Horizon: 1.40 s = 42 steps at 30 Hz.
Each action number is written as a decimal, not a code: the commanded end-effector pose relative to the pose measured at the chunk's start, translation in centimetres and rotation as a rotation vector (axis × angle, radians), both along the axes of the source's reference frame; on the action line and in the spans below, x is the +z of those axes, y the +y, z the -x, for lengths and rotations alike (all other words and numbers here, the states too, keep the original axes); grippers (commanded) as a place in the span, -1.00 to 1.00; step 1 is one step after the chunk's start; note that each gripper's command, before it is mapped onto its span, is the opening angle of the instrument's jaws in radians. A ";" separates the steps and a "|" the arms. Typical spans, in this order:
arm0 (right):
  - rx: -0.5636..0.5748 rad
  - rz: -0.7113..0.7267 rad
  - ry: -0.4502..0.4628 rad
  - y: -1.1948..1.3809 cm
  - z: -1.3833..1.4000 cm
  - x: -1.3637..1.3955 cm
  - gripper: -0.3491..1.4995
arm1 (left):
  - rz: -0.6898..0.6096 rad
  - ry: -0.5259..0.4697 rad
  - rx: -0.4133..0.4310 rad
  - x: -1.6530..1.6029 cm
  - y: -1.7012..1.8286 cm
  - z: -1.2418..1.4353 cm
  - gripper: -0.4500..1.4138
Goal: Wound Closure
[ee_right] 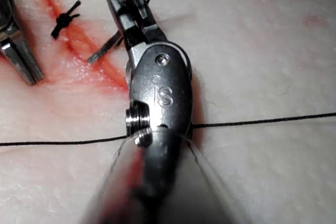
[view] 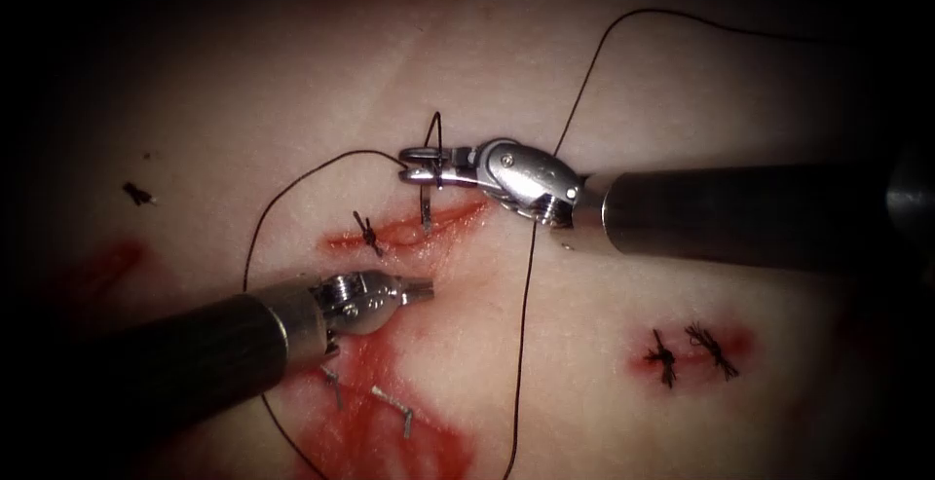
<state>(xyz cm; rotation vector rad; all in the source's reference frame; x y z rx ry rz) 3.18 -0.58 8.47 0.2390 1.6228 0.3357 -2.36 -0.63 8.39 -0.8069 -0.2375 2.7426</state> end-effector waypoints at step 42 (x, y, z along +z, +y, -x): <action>-0.248 -0.306 -0.100 -0.10 -0.22 0.12 -1.00 | 0.002 0.018 0.023 0.29 0.03 -0.03 -0.44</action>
